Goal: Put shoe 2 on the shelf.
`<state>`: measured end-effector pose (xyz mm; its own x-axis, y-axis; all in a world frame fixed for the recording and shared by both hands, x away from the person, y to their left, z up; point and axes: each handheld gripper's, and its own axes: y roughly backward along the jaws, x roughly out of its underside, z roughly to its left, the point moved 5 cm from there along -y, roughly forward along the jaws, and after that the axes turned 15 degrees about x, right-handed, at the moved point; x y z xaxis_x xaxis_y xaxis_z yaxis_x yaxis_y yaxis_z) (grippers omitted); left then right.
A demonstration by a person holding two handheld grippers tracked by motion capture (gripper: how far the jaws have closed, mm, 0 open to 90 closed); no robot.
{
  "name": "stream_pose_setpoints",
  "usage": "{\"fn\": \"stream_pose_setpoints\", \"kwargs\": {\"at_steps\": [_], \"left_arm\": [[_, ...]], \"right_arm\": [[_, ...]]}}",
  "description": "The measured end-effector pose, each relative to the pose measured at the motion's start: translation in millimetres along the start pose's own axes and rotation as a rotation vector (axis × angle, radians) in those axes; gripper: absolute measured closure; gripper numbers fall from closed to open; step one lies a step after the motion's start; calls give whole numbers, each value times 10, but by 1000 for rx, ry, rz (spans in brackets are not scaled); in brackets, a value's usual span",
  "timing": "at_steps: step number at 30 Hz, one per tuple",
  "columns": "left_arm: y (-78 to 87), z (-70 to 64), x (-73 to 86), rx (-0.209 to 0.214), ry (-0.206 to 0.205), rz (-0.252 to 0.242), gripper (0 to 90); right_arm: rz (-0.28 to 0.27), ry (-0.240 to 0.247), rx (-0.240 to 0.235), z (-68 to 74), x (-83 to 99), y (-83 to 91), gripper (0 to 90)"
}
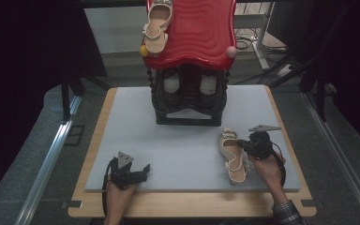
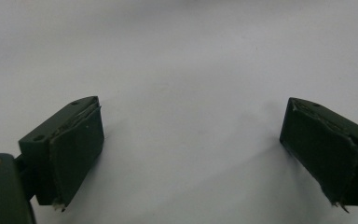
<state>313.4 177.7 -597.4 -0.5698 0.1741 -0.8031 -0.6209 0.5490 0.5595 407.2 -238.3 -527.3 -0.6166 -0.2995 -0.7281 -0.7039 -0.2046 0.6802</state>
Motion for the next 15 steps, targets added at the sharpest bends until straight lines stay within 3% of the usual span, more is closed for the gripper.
{"fn": "stream_pose_setpoints", "kwargs": {"at_steps": [15], "left_arm": [[2, 3, 4, 4, 1, -4, 61]], "right_arm": [[-65, -58, 2, -162, -191, 168, 877]]}}
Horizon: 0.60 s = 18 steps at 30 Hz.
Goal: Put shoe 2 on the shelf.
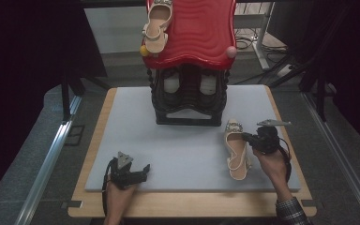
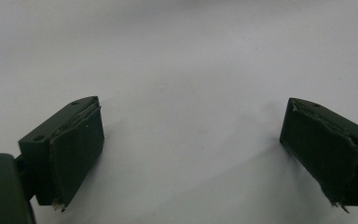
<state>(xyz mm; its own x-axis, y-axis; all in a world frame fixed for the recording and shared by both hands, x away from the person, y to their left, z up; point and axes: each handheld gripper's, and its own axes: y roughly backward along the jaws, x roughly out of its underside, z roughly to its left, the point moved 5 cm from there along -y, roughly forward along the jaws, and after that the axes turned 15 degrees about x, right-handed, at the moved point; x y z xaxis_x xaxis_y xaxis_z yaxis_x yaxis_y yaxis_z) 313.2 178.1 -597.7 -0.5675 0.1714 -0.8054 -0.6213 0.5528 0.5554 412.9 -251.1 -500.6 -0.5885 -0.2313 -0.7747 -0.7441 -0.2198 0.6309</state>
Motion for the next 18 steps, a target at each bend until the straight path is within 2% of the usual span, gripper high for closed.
{"fn": "stream_pose_setpoints", "kwargs": {"at_steps": [7, 18], "left_arm": [[0, 0, 0, 0, 0, 0, 61], [0, 1, 0, 0, 0, 0, 61]], "right_arm": [[-32, -29, 7, -93, -82, 66, 877], [-83, -111, -27, -278, -221, 137, 877]]}}
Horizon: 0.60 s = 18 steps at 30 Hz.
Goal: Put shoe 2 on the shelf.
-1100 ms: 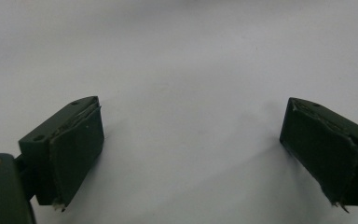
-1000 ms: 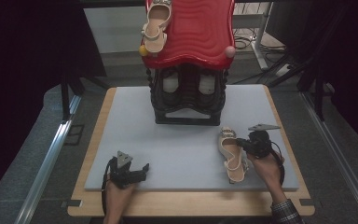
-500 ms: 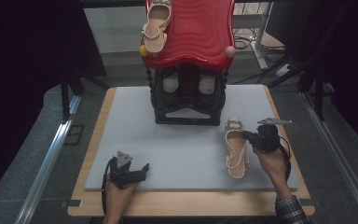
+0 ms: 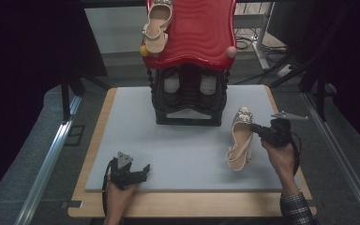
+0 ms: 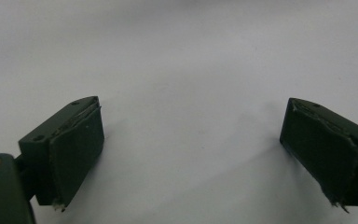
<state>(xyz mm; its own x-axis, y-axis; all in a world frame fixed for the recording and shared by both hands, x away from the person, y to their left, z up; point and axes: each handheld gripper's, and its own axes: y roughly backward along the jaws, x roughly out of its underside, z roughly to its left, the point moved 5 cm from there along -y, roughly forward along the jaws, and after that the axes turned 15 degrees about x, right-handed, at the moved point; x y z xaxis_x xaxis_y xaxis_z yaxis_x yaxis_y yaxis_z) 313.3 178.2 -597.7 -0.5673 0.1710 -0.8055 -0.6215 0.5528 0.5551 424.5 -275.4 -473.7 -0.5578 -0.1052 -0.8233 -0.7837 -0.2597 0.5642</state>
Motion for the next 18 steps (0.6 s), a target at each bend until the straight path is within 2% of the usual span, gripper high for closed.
{"fn": "stream_pose_setpoints", "kwargs": {"at_steps": [3, 5, 7, 9, 16, 18], "left_arm": [[0, 0, 0, 0, 0, 0, 61], [0, 0, 0, 0, 0, 0, 61], [0, 0, 0, 0, 0, 0, 61], [0, 0, 0, 0, 0, 0, 61], [0, 0, 0, 1, 0, -1, 61], [0, 1, 0, 2, 0, -1, 61]], "right_arm": [[17, 1, -10, -23, -5, -35, 877], [53, 12, -16, -24, 18, -105, 876], [71, 24, 4, -36, 48, -192, 878], [85, 9, -6, -63, 65, -269, 878], [175, 33, 58, -107, 171, -545, 875], [183, 29, 51, -102, 206, -596, 865]]}}
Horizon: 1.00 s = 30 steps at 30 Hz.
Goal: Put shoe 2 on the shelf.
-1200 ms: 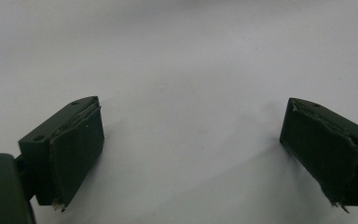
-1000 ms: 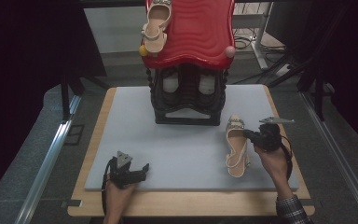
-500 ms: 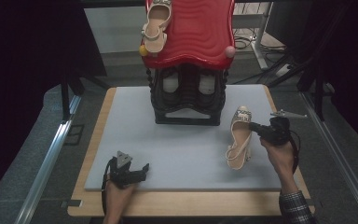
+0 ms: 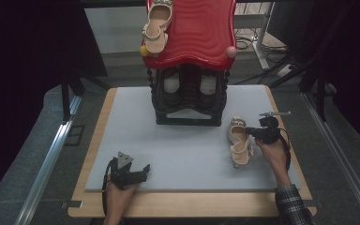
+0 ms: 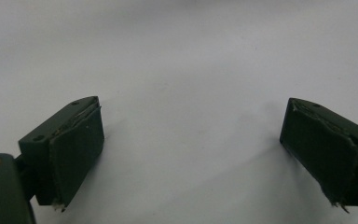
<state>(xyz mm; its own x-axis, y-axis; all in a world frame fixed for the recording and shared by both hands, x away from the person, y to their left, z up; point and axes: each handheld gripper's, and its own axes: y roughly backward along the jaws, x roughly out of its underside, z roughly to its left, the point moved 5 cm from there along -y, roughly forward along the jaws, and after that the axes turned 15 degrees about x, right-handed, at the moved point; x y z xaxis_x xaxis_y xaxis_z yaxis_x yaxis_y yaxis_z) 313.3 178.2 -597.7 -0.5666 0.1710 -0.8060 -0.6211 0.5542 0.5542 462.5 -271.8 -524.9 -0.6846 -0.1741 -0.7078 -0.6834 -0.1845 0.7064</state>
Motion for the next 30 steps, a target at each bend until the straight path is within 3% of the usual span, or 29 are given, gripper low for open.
{"fn": "stream_pose_setpoints", "kwargs": {"at_steps": [6, 9, 11, 14, 17, 20, 23, 30], "left_arm": [[0, 0, 0, -1, -1, 1, 61], [0, 0, 0, -1, -1, 1, 61], [0, 0, 0, -1, -1, 1, 61], [0, 0, 0, 0, 0, 1, 61], [0, 0, 0, 0, 0, 0, 61], [0, 0, 0, 0, 0, 0, 61], [0, 0, 0, 0, 0, 0, 61], [1, 0, 0, 1, 0, 1, 61]], "right_arm": [[15, 14, 3, 69, 21, 67, 663], [27, 22, 29, 101, 55, 63, 634], [29, 8, 27, 105, 60, 52, 688], [32, 35, 103, 92, 61, 52, 872], [36, 26, 105, 68, 66, 57, 884], [40, -33, 57, 30, 69, 60, 888], [9, -83, 5, 7, 47, 85, 888], [-81, -77, 19, -16, -156, 290, 888]]}}
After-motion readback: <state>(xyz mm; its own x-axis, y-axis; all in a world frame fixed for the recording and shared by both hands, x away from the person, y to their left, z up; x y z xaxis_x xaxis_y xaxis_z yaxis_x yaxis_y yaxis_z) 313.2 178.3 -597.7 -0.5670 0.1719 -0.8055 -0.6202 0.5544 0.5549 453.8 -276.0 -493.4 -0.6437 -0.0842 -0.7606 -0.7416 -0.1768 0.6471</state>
